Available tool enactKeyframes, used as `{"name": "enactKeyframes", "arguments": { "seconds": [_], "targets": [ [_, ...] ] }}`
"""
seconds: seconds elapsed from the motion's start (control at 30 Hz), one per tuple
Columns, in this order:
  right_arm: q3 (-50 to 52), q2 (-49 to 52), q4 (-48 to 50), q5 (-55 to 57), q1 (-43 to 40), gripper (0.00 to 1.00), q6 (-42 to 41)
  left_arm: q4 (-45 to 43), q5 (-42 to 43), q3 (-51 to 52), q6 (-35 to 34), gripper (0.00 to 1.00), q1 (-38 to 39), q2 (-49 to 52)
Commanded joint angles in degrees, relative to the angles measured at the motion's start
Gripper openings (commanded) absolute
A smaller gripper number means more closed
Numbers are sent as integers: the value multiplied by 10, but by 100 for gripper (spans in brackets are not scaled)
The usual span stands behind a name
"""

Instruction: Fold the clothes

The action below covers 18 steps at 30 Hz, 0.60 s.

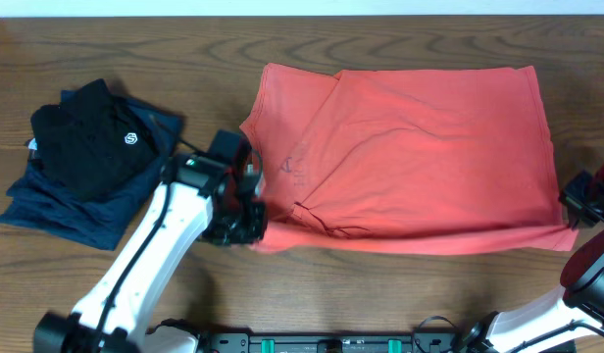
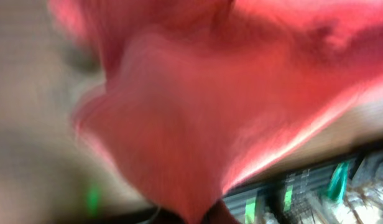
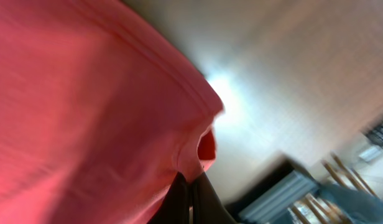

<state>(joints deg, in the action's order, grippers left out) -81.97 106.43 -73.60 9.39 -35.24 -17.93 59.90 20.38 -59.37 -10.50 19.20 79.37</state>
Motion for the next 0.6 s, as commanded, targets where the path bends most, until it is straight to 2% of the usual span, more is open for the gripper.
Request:
{"name": "enactKeyframes", "arguments": {
  "seconds": [0.0, 0.17, 0.33, 0.43, 0.53, 0.57],
  "targets": [
    [-1, 0, 41, -49, 11, 1, 9, -75, -21, 0, -12, 6, 0, -15],
    [0, 0, 129, -60, 25, 1, 8, -195, -56, 0, -12, 7, 0, 8],
    [7, 0, 188, -62, 41, 2, 9, -252, -61, 0, -12, 7, 0, 67],
    [15, 0, 206, -62, 48, 6, 8, -273, -61, 0, -12, 8, 0, 107],
    [20, 0, 223, -63, 51, 6, 8, -299, -61, 0, -12, 11, 0, 140],
    [20, 0, 227, -63, 53, 8, 9, -308, -61, 0, -12, 15, 0, 148]
  ]
}}
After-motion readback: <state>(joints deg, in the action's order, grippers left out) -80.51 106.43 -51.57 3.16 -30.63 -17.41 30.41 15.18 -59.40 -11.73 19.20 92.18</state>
